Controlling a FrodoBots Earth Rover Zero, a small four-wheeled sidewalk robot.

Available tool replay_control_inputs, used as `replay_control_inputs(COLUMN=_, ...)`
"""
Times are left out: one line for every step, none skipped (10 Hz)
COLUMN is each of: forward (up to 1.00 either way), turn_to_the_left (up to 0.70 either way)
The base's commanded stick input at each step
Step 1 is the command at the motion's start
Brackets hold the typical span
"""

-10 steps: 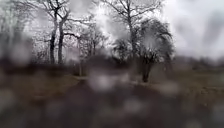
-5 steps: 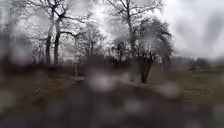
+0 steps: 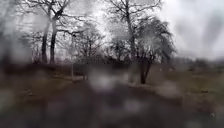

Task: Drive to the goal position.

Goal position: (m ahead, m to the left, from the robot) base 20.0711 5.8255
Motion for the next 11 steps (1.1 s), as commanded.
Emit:
replay_control_inputs(forward=1.0, turn_to_the_left=0.0)
replay_control_inputs(forward=1.0, turn_to_the_left=0.0)
replay_control_inputs(forward=1.0, turn_to_the_left=0.0)
replay_control_inputs(forward=1.0, turn_to_the_left=0.0)
replay_control_inputs(forward=1.0, turn_to_the_left=0.0)
replay_control_inputs(forward=1.0, turn_to_the_left=0.0)
replay_control_inputs(forward=1.0, turn_to_the_left=0.23)
replay_control_inputs(forward=1.0, turn_to_the_left=0.4)
replay_control_inputs(forward=1.0, turn_to_the_left=0.4)
replay_control_inputs(forward=1.0, turn_to_the_left=0.4)
replay_control_inputs(forward=1.0, turn_to_the_left=0.4)
